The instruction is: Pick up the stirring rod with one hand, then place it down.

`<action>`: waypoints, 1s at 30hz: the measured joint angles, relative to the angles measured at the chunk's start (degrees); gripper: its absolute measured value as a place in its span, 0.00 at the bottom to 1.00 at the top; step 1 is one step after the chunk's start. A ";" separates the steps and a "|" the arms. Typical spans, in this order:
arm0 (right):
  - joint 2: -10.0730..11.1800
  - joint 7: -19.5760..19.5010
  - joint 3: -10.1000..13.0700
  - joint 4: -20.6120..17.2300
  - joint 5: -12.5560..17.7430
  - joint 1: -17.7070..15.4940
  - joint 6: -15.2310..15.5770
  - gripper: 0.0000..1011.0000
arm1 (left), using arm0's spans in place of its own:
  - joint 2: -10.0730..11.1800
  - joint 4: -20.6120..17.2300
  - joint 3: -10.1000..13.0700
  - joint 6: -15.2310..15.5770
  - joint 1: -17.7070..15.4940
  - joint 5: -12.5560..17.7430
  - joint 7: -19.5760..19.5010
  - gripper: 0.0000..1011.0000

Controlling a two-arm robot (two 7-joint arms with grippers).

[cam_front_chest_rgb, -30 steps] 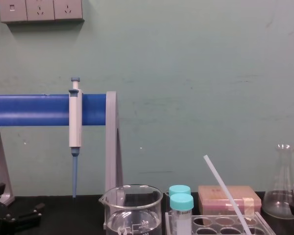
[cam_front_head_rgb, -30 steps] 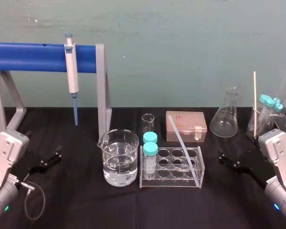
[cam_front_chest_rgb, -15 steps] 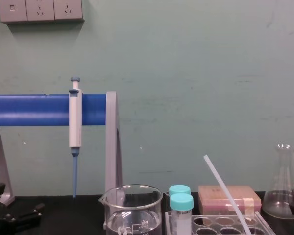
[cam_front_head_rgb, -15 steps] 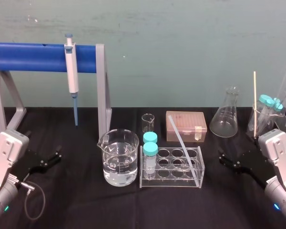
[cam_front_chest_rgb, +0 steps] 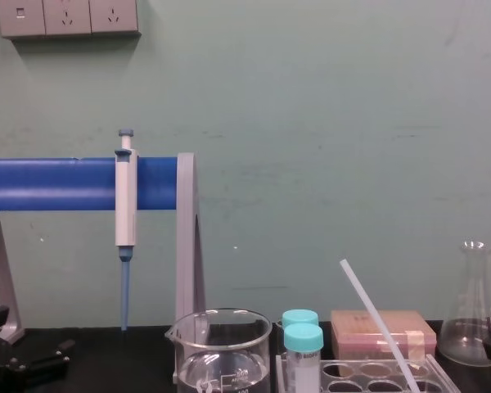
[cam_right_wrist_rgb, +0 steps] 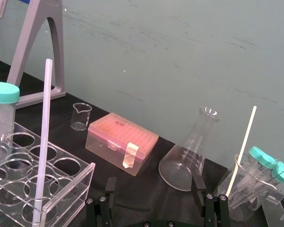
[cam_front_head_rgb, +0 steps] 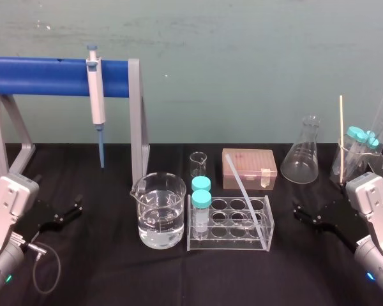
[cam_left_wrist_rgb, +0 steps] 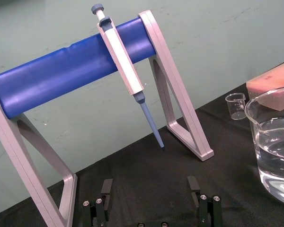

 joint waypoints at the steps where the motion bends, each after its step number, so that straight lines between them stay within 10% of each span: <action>1: 0.00 0.00 0.00 0.00 0.00 0.00 0.00 0.99 | 0.00 0.00 0.00 0.00 0.00 0.00 0.00 0.99; 30: 0.17 0.42 0.86 -0.76 -0.54 -0.41 -1.09 0.99 | 0.00 0.00 0.00 0.00 0.00 0.00 0.00 0.99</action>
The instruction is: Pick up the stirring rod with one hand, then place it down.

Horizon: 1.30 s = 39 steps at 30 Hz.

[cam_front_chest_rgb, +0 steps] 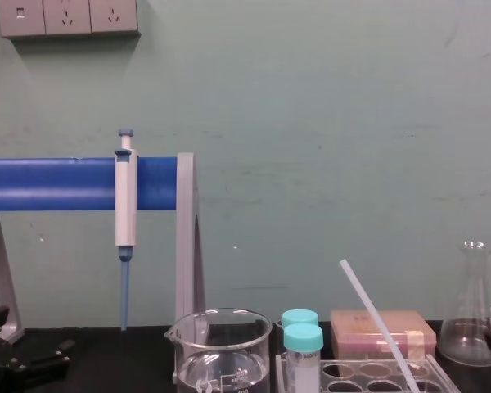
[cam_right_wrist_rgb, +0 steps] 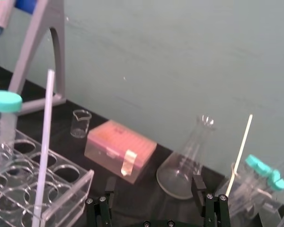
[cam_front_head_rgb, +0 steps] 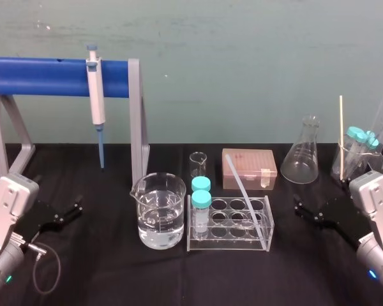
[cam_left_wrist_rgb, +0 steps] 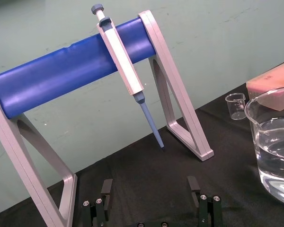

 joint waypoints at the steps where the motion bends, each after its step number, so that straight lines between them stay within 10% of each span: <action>1: 0.03 0.23 0.12 -0.14 -0.05 -0.01 -0.30 0.99 | 0.00 0.00 0.00 0.00 0.00 0.00 0.00 0.99; 17: -3.54 15.81 -1.36 4.83 2.70 7.53 -8.11 0.99 | 0.00 0.00 0.00 0.00 0.00 0.00 0.00 0.99; 39: -11.29 32.11 -3.42 19.19 7.15 16.60 -8.63 0.99 | 0.00 0.00 0.00 0.00 0.00 0.00 0.00 0.99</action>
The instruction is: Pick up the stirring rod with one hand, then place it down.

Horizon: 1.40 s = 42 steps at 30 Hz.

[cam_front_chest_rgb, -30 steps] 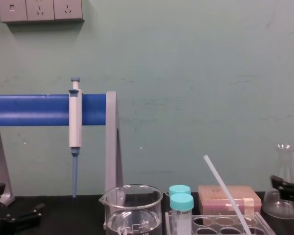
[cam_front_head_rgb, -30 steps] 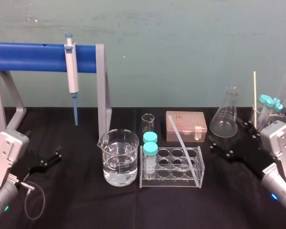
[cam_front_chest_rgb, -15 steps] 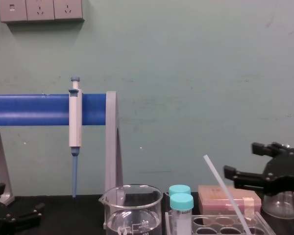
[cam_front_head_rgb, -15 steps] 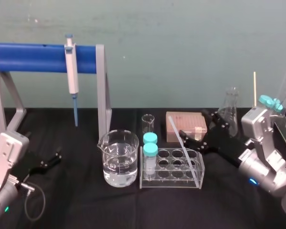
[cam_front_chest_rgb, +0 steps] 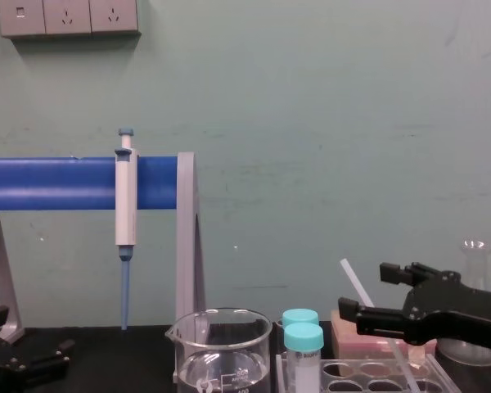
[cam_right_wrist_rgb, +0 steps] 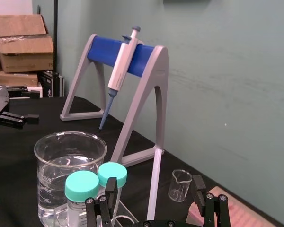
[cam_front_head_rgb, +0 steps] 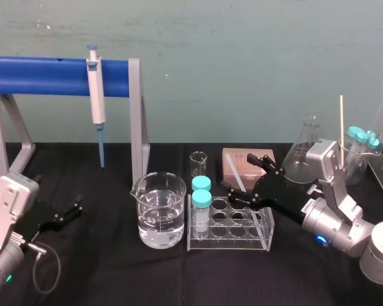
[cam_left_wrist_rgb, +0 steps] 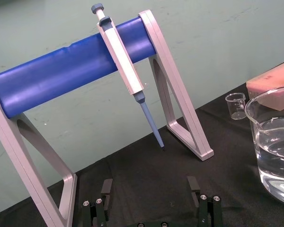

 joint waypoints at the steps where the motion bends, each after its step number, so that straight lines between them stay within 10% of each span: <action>1: -0.23 0.26 0.07 0.48 0.12 0.18 0.14 0.99 | 0.00 0.00 0.00 0.00 0.00 0.00 0.00 0.99; 30: -2.20 1.21 1.35 4.57 -0.84 1.46 1.13 0.98 | 0.00 0.00 0.00 0.00 0.00 0.00 0.00 0.99; 42: -2.15 1.18 1.28 4.51 -0.74 1.41 1.10 0.71 | 0.00 0.00 0.00 0.00 0.00 0.00 0.00 0.99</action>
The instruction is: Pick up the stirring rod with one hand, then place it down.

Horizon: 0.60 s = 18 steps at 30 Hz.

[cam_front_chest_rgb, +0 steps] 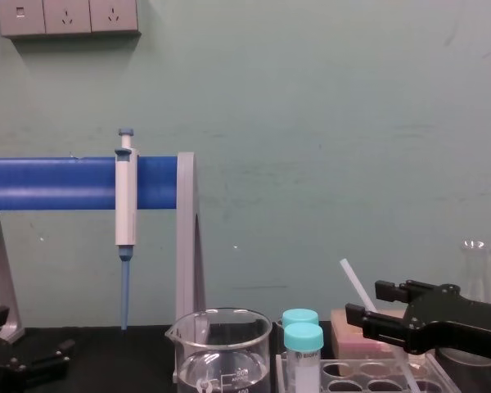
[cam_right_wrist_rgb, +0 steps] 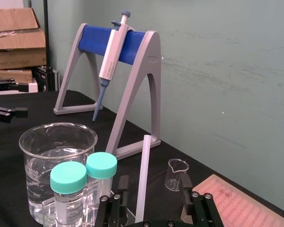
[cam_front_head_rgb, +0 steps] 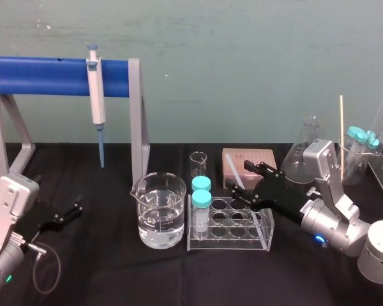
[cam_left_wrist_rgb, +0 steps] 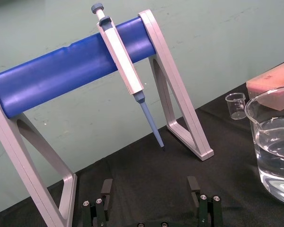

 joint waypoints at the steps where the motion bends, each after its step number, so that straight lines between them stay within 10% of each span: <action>1: 0.00 0.00 0.00 0.00 0.01 0.00 0.00 0.65 | 0.00 0.00 0.00 0.00 0.00 0.00 0.00 0.99; 18: 0.04 0.00 0.00 -0.04 0.02 -0.01 -0.02 0.15 | 0.00 0.00 0.00 0.00 0.00 0.00 0.00 0.99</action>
